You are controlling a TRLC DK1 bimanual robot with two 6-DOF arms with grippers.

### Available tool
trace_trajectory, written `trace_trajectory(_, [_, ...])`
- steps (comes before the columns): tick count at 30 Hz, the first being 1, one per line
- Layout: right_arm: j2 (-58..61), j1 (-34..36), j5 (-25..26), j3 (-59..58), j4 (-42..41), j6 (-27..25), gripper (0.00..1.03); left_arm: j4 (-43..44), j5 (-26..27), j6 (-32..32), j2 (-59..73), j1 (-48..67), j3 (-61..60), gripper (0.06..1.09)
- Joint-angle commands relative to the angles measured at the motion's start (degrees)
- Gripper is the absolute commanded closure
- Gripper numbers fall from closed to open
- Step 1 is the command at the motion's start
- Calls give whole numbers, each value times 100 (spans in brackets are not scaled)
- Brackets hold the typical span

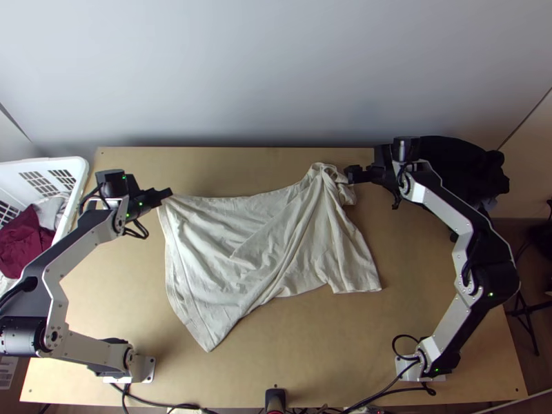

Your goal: Fold the t-shirt

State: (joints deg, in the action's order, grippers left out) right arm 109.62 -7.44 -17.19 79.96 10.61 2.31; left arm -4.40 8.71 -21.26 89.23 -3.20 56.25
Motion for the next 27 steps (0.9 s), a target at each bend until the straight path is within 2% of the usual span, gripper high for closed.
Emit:
trace_trajectory(1, [-73, -143, -21, -51, 37, 59, 4, 10, -80, -54, -64, 100, -79, 105])
trace_trajectory(10, [226, -469, 58, 344, 371, 121, 4, 10, -80, -72, -169, 100, -228, 105])
trace_trajectory(17, [411, -513, 401, 380, 442, -151, 4, 10, -80, -72, -231, 100, -299, 105])
trace_trajectory(19, [481, -557, 515, 388, 451, -266, 9, 10, -80, -72, -222, 100, -308, 105])
trace_trajectory(21, [569, -592, 647, 406, 451, -336, 10, 27, -80, -72, -222, 100, -316, 105])
trace_trajectory(27, [859, -592, 867, 599, 477, -354, 10, 36, -80, -72, -248, 92, -343, 105])
